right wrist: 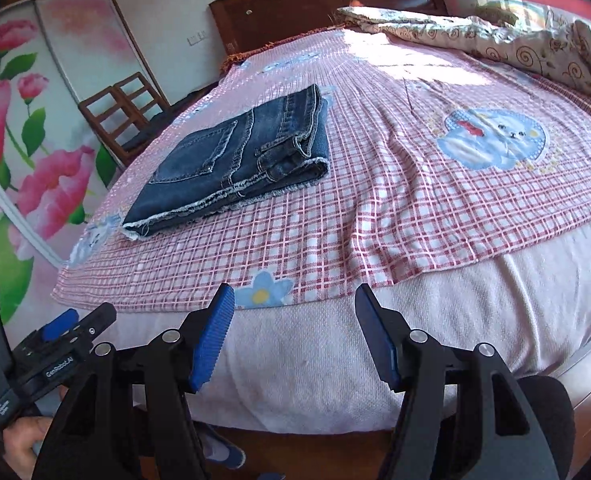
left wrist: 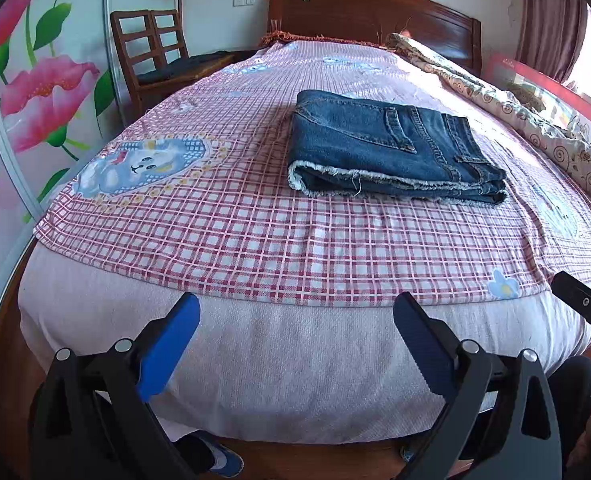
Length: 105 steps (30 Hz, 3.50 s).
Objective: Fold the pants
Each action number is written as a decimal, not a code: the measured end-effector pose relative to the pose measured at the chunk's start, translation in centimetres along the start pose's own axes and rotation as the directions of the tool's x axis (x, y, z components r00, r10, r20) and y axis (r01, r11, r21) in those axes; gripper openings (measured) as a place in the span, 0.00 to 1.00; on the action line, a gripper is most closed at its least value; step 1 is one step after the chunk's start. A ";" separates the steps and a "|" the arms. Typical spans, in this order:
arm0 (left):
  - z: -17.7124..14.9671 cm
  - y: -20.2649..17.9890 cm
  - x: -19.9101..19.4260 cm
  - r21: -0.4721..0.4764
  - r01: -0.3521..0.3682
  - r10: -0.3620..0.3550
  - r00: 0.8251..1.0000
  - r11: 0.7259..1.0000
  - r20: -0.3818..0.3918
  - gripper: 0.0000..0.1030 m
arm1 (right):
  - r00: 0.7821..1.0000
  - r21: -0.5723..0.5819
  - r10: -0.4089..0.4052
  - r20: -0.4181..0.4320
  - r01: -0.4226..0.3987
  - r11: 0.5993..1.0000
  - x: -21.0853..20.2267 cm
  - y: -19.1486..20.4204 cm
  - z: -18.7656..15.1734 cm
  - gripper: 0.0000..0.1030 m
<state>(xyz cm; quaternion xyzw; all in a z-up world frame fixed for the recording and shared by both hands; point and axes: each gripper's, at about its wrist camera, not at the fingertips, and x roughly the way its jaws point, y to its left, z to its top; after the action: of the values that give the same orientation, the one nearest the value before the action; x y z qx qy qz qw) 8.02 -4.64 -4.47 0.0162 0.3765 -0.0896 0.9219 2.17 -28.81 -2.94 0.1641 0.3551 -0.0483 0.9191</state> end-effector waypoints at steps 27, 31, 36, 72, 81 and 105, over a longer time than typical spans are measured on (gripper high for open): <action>0.3 -3.4 -4.6 0.135 0.005 -0.029 0.984 0.991 0.174 0.98 | 0.977 -0.259 0.001 0.215 0.057 0.964 -4.0 5.0 -0.1 0.71; 0.4 -3.1 -4.7 0.123 0.008 -0.031 0.982 0.992 0.184 0.98 | 0.977 -0.255 -0.004 0.215 0.060 0.965 -4.0 5.0 -0.2 0.71; 0.4 -3.0 -4.7 0.116 0.012 -0.034 0.982 0.993 0.186 0.98 | 0.977 -0.241 -0.010 0.213 0.062 0.968 -4.0 4.8 -0.2 0.71; 1.0 -1.2 -7.5 0.021 -0.007 -0.003 0.896 1.000 0.445 0.98 | 0.951 -0.162 0.000 0.308 0.053 0.985 -5.6 4.1 1.1 0.71; 0.9 -1.5 -7.4 0.028 -0.003 -0.010 0.900 1.000 0.436 0.98 | 0.952 -0.158 0.000 0.306 0.050 0.986 -5.7 4.1 1.2 0.71; 1.0 -1.4 -7.2 0.023 0.006 -0.015 0.909 1.000 0.416 0.98 | 0.956 -0.157 0.003 0.292 0.045 0.987 -5.4 4.0 1.1 0.71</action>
<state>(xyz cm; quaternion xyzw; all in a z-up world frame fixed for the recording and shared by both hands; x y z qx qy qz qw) 3.43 -4.99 1.26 0.0043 0.1705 -0.1001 0.9803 -0.34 -25.56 2.53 0.0764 0.2203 -0.0527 0.9710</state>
